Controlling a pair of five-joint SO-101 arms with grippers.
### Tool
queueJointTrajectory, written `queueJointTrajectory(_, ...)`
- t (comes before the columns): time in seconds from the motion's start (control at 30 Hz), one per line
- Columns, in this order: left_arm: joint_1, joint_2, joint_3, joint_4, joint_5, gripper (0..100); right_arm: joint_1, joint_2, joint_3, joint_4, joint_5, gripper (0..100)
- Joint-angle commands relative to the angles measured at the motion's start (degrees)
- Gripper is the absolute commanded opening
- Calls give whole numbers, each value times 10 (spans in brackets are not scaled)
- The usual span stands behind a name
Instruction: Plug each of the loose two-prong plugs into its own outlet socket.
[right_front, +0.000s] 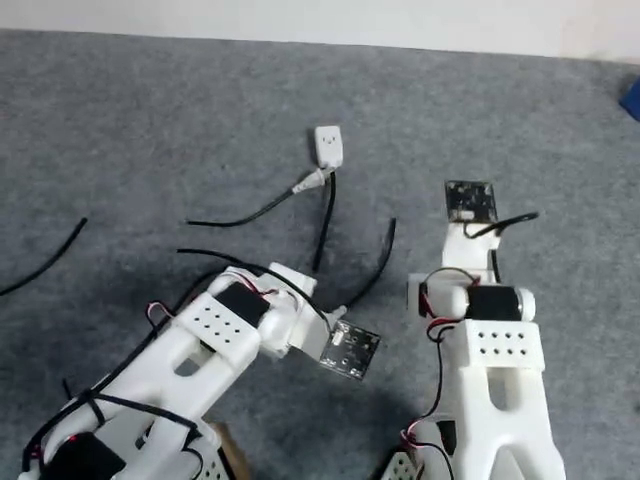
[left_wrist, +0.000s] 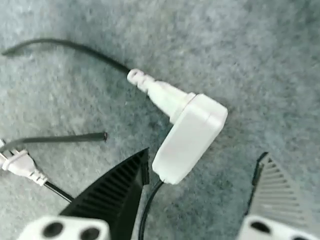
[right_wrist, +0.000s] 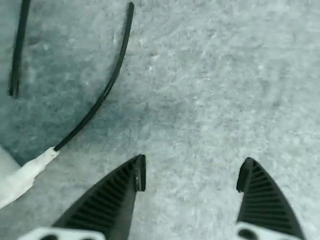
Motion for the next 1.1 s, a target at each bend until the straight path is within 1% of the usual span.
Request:
queueJointTrajectory(0.0,-2,-12,-5,-18,-79,319,-23,-12,-49,33,-4,287)
queueJointTrajectory(0.27,-1,-11,-4,-24,-78,319,-23,-12,-51,41,-4,287)
queueJointTrajectory(0.43,-4,-11,-3,-24,-78,319,-23,-12,-102,102,-3,287)
queueJointTrajectory(0.57,-2,-11,-3,-24,-77,319,-25,-12,-138,130,33,287)
queueJointTrajectory(0.7,4,-11,-4,-25,-78,319,-24,-12,-144,133,35,287)
queueJointTrajectory(0.8,7,-11,2,-52,-78,319,-23,-12,-143,138,35,287)
queueJointTrajectory(0.9,7,-11,37,-98,-78,316,-23,-12,-146,145,36,287)
queueJointTrajectory(0.97,7,-11,60,-130,-78,269,-23,-12,-147,145,36,287)
queueJointTrajectory(1.07,5,-11,79,-168,-77,151,-23,-12,-145,144,36,287)
